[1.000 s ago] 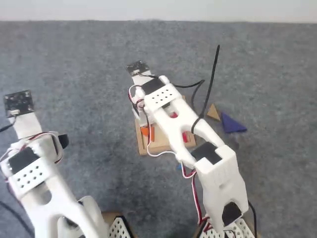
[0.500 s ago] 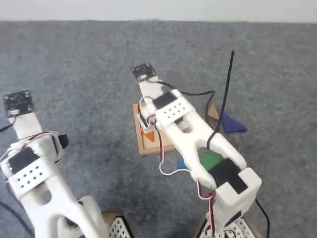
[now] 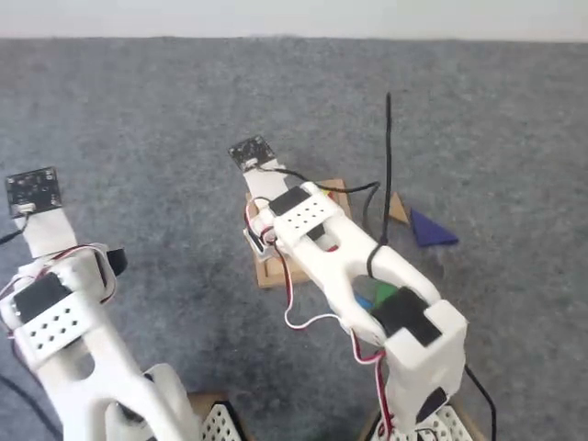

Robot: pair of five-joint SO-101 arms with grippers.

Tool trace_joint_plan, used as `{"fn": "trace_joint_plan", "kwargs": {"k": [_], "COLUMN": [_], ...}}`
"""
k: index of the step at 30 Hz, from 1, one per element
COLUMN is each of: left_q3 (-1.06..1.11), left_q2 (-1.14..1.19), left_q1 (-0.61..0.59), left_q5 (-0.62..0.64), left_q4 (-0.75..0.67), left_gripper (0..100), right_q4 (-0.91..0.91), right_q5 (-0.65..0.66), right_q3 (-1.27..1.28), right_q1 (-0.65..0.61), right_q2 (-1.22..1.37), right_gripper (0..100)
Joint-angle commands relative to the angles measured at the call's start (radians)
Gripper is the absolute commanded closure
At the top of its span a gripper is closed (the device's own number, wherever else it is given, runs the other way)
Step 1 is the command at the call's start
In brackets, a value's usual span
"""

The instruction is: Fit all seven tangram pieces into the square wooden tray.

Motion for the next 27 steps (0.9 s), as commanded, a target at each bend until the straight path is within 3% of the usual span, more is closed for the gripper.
{"fn": "trace_joint_plan", "kwargs": {"k": [1,14,27], "left_q3": [-0.044,-0.045,-0.027], "left_q2": [-0.015,-0.015,-0.015], "left_q1": [0.0,0.0,0.069], "left_q5": [-0.009,-0.009,-0.011], "left_q4": [-0.025,-0.021,-0.018], "left_gripper": [72,72,72], "right_q4": [-0.007,0.116,0.328], "right_q5": [0.014,0.055,0.049], "right_q3": [-0.101,-0.361,-0.371], "right_q1": [0.012,0.031,0.041], "right_q2": [0.025,0.173,-0.044], "right_gripper": [90.5,90.3,89.9]}}
